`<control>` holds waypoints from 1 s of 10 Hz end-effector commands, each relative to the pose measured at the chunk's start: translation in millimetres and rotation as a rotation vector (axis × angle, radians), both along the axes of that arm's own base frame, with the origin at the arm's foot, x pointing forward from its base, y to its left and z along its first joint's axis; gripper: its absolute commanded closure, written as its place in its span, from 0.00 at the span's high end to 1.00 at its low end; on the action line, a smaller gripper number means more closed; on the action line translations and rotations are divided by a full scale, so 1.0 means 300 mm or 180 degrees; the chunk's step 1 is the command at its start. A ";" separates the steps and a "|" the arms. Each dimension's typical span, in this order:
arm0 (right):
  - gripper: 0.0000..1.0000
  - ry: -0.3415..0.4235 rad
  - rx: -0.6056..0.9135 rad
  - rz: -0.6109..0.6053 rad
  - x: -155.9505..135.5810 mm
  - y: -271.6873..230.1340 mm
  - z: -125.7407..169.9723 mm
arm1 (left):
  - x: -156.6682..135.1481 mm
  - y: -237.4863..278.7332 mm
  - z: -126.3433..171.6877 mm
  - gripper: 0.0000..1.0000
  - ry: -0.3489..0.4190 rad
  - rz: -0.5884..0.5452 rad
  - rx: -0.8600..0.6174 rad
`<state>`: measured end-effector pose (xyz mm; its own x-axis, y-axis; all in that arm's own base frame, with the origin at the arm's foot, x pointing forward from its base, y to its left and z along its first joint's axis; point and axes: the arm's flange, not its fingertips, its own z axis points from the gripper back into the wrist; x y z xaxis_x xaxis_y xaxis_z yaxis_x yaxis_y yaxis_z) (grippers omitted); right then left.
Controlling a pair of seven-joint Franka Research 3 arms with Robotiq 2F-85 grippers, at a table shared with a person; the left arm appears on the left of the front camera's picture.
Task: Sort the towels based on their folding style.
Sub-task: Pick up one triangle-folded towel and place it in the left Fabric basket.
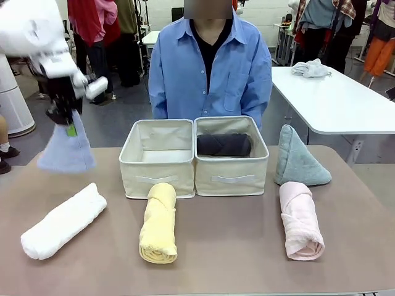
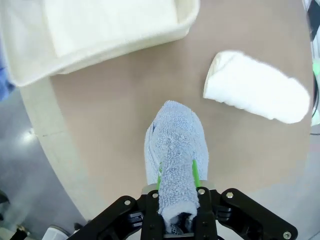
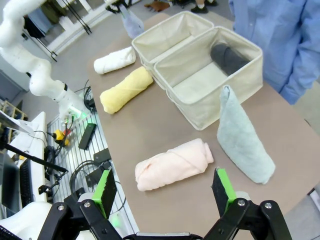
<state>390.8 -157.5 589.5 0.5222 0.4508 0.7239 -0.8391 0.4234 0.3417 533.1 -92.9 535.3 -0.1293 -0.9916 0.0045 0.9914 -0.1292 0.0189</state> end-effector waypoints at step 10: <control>1.00 -0.0033 0.0010 0.0049 -0.012 0.000 -0.010 | -0.480 0.604 0.168 0.00 0.0178 -0.0003 -0.0103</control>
<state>390.4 -158.4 589.2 0.5235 0.4498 0.7236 -0.8380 0.4251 0.3420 426.0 41.1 593.4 -0.1557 -0.9845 0.0804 0.9858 -0.1601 -0.0509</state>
